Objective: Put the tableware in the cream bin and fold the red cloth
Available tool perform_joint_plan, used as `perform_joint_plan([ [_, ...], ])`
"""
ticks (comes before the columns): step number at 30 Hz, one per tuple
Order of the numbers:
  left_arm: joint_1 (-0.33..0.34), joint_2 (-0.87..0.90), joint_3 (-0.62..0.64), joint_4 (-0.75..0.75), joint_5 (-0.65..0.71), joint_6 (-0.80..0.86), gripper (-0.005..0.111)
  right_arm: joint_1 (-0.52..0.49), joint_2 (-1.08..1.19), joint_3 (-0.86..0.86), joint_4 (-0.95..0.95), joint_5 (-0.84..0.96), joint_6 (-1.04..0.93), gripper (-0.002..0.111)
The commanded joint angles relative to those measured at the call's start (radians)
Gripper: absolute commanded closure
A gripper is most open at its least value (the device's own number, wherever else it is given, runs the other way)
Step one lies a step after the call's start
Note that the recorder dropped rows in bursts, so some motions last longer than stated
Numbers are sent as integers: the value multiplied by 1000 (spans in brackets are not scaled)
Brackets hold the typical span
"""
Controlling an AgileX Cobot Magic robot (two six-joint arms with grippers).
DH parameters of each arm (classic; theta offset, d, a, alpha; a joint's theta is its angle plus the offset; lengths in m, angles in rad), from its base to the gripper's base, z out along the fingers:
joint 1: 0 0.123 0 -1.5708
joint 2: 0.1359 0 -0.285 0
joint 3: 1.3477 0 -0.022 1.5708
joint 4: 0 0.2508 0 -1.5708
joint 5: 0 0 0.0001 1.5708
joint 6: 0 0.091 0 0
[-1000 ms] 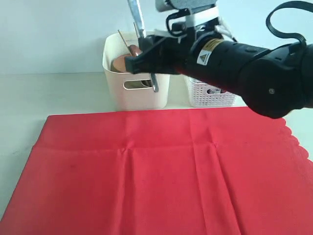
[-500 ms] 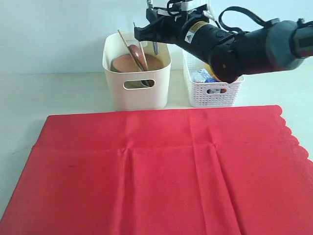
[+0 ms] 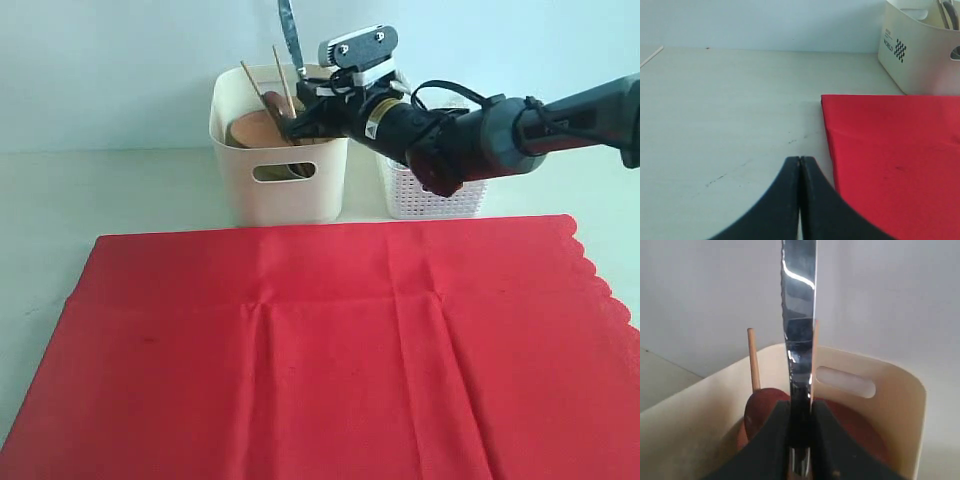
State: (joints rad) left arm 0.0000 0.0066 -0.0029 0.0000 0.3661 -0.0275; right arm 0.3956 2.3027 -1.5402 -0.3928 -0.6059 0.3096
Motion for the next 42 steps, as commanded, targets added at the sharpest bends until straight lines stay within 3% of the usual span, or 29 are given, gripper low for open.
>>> perform_joint_plan([
  [1, -1, -7, 3, 0, -13, 4, 107, -2, 35, -37, -53, -18, -13, 108],
  [5, -1, -7, 3, 0, -13, 4, 107, -2, 60, -52, -53, -10, -45, 104],
  [13, -1, -7, 3, 0, -13, 4, 107, -2, 59, -52, -56, -1, -80, 70],
  [16, -1, -7, 3, 0, -13, 4, 107, -2, 39, -52, -56, 27, -79, 64],
  [21, -1, -7, 3, 0, -13, 4, 107, -2, -21, -52, -54, 150, -55, 64],
  [42, -1, -7, 3, 0, -13, 4, 107, 0, -314, -52, -24, 1012, 69, 65],
])
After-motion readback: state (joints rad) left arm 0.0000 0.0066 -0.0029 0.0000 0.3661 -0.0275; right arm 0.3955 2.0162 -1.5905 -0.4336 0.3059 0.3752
